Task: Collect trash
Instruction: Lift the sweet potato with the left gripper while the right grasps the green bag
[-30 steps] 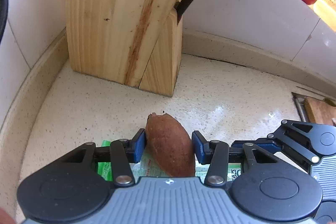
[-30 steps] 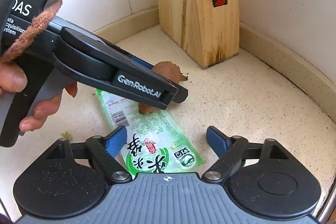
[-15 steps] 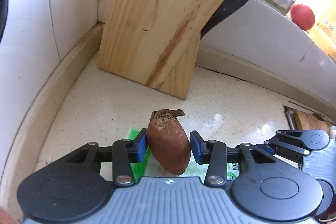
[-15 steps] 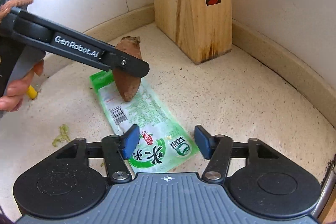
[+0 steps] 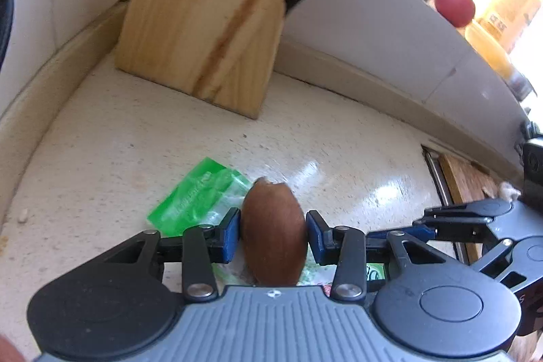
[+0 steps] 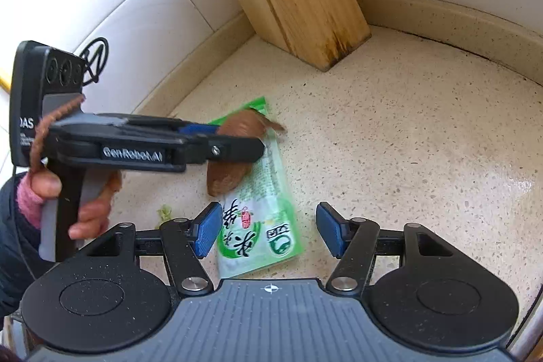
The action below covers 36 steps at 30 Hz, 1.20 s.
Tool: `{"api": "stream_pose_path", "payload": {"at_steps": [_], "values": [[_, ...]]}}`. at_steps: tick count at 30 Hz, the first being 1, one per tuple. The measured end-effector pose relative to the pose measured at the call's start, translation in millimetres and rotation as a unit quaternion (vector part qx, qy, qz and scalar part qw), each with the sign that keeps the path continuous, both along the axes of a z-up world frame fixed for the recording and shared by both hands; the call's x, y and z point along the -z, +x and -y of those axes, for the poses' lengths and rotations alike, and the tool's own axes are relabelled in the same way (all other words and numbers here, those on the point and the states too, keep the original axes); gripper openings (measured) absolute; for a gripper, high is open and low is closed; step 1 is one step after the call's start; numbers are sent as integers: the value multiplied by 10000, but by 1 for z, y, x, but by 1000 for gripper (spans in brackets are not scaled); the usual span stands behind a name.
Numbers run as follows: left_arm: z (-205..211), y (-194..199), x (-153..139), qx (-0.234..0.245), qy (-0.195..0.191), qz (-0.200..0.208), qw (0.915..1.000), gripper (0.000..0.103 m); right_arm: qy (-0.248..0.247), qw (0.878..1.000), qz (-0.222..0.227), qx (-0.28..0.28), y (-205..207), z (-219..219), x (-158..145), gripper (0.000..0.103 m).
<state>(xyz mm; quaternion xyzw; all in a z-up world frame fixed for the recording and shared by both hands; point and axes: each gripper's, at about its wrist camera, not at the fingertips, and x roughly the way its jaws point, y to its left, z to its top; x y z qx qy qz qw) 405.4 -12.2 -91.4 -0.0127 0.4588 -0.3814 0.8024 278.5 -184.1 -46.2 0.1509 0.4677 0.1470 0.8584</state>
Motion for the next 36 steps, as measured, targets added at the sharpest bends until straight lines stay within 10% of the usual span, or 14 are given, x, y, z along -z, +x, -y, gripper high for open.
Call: {"api": "stream_pose_path", "payload": {"at_steps": [13,22,30,36], "values": [[28,-43,2,376,1053,1356,9844,45,-872,9954,239,-325,-10,-29,-3,76],[13,-34,1,-61,646,1125,9915,37,-938,9950,252,-225,-17,-28,-6,76],[-33,-31,-12,-566,481,1123,9909,37,562,9976,-235,315,-33,3,-1,76],[-42,-24,-2,-701,382,926,9925,37,2040,9751,-392,777,-48,22,21,75]]}}
